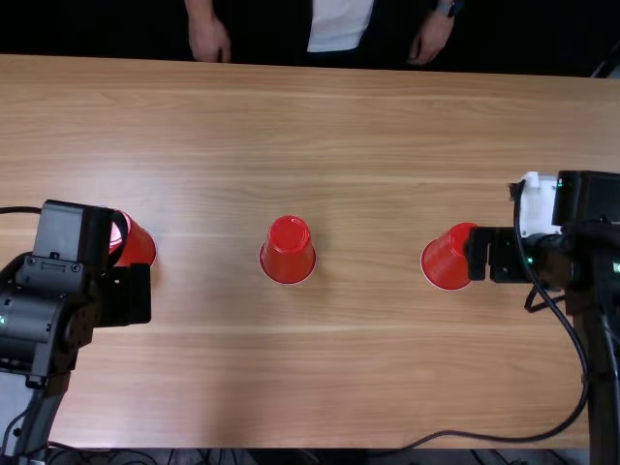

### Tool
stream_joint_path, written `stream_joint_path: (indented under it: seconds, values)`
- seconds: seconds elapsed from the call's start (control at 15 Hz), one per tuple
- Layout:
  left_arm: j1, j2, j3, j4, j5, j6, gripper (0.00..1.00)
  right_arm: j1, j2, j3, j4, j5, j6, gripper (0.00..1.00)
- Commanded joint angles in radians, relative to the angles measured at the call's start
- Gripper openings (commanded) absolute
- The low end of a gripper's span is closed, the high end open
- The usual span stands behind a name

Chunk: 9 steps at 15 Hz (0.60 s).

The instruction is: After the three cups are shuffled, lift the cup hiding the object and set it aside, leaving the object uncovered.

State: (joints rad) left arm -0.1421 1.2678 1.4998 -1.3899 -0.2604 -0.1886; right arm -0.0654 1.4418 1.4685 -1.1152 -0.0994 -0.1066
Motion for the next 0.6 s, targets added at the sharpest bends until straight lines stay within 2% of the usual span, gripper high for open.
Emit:
stream_joint_path:
  seconds: [0.0,0.53]
  values:
    - [0.012,0.002,0.03,-0.002,0.004,-0.016,1.0,0.012,0.051,0.05,0.0,0.002,0.0,1.0]
    - [0.012,0.002,0.025,0.0,0.004,-0.016,1.0,0.027,0.232,0.062,0.03,-0.006,0.004,1.0]
